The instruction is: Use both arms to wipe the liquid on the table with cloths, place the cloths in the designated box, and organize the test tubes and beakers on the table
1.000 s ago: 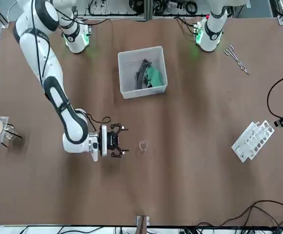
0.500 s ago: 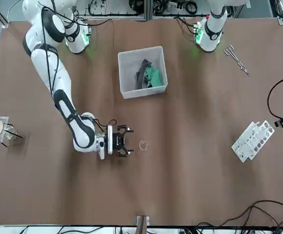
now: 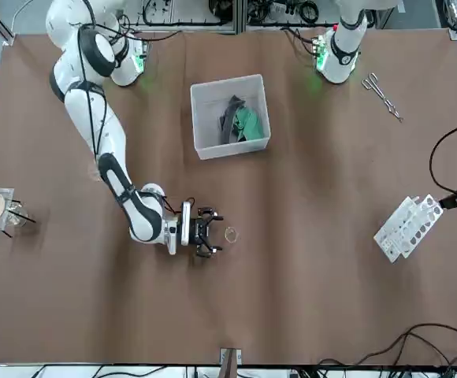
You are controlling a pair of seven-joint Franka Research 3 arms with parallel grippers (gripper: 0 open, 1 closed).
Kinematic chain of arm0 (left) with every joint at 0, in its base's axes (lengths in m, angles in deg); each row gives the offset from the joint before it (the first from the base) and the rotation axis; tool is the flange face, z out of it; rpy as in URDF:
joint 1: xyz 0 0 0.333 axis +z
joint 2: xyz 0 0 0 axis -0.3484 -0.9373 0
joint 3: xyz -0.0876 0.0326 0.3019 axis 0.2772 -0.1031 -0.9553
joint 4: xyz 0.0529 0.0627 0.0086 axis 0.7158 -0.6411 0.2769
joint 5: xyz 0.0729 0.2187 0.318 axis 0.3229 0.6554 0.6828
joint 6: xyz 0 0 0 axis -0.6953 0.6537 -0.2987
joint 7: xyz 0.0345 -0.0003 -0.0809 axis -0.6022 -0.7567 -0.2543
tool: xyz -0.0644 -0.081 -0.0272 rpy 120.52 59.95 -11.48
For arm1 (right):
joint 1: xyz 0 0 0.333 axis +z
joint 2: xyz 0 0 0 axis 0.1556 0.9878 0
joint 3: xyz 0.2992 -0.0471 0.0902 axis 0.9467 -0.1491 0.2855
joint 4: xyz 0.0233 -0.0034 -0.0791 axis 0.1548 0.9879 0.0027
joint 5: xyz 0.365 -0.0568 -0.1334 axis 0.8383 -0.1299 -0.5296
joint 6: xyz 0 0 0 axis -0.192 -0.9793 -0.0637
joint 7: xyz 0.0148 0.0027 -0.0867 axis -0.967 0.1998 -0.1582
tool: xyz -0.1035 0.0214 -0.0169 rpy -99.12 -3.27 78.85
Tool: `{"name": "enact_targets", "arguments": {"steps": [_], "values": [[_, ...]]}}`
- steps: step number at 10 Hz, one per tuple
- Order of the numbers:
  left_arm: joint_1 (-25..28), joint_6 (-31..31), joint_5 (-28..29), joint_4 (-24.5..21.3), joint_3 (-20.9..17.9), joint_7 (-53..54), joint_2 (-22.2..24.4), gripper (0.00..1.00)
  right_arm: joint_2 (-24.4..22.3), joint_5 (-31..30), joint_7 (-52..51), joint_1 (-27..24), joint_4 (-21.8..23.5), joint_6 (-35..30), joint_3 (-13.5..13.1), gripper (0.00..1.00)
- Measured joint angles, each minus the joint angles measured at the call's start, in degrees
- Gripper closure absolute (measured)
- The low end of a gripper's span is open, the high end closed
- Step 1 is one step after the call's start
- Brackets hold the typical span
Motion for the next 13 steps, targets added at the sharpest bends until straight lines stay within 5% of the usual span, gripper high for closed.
{"name": "enact_targets", "arguments": {"steps": [1,3,6,9,13], "values": [[-0.14,0.0,0.0,0.09,0.02,0.01,0.14,0.08,0.17,0.03,-0.12,0.09,-0.11,0.0,0.0,0.01],[-0.28,-0.07,-0.01,0.47,0.6,0.07,1.41,0.01,0.24,0.89,-0.14,1.0,-0.34,0.16,-0.08,0.01],[2.55,0.95,-0.02,1.22,10.86,0.17,8.47,0.0,0.8,3.67,-0.14,3.6,-1.67,0.69,-1.47,0.01],[2.85,8.61,0.57,1.28,19.86,-2.41,16.71,0.0,0.98,7.87,-0.17,7.26,-2.84,0.69,-4.43,0.01],[2.89,12.05,5.76,1.06,25.86,-4.81,20.96,0.0,1.05,10.08,-0.17,9.76,-3.61,1.04,-5.44,0.03]]}}
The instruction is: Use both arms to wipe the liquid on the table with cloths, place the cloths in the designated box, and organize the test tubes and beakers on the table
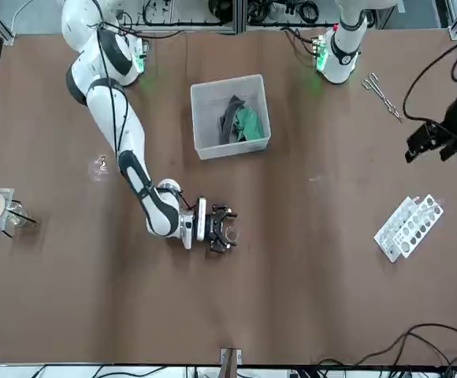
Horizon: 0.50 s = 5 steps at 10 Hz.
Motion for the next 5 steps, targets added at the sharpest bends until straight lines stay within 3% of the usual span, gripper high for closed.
{"name": "enact_targets", "arguments": {"steps": [1,4,5], "values": [[0.01,0.14,0.26,0.4,-0.04,0.22,-0.1,0.01,0.0,0.18,0.0,0.17,-0.04,0.16,-0.07,0.04],[-0.36,5.61,0.36,6.16,-0.05,0.4,-2.66,0.02,0.02,0.45,0.0,0.35,-0.08,0.77,-0.58,0.49],[-0.35,6.08,-0.13,6.8,-0.09,0.4,-3.55,0.02,0.04,0.49,0.0,0.42,-0.08,0.79,-0.65,0.55]]}}
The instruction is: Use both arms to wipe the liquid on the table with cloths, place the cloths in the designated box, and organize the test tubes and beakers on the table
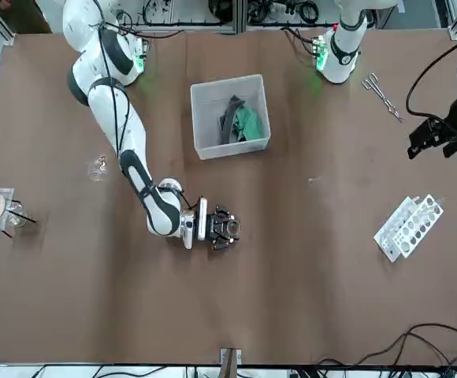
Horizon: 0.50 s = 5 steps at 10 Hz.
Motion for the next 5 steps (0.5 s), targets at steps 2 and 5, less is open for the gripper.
{"name": "enact_targets", "arguments": {"steps": [2,5], "values": [[0.02,0.14,-0.54,0.06,-0.02,0.0,-0.78,0.02,0.0,0.05,0.0,0.03,-0.02,0.01,-0.05,0.61],[0.31,0.22,-0.54,0.12,-0.15,0.0,-0.79,0.02,0.0,0.19,0.0,0.0,-0.39,0.12,-0.22,0.63]]}}
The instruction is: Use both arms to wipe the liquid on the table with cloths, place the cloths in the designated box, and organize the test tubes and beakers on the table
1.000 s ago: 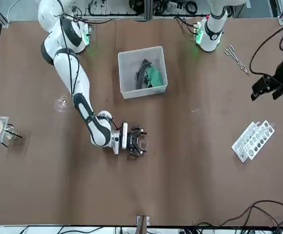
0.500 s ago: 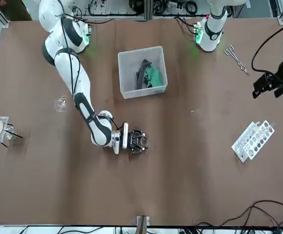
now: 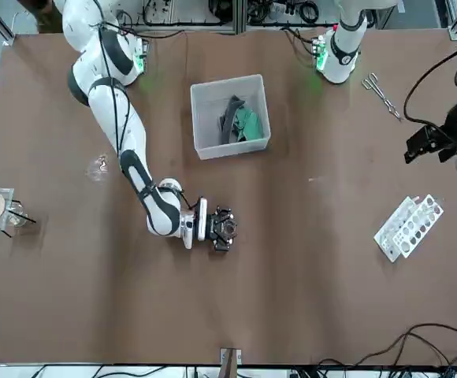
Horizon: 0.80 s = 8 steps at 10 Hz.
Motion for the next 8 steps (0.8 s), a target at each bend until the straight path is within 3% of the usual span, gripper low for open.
{"name": "enact_targets", "arguments": {"steps": [6,8], "values": [[0.14,0.03,0.0,0.0,-0.02,0.0,-0.06,0.02,-0.85,0.09,-0.04,-1.21,-1.74,0.5,-0.27,0.63],[0.14,0.02,0.0,0.0,-0.01,0.0,-0.16,0.02,-2.7,0.08,0.09,-1.85,-1.82,1.03,-1.98,0.63]]}}
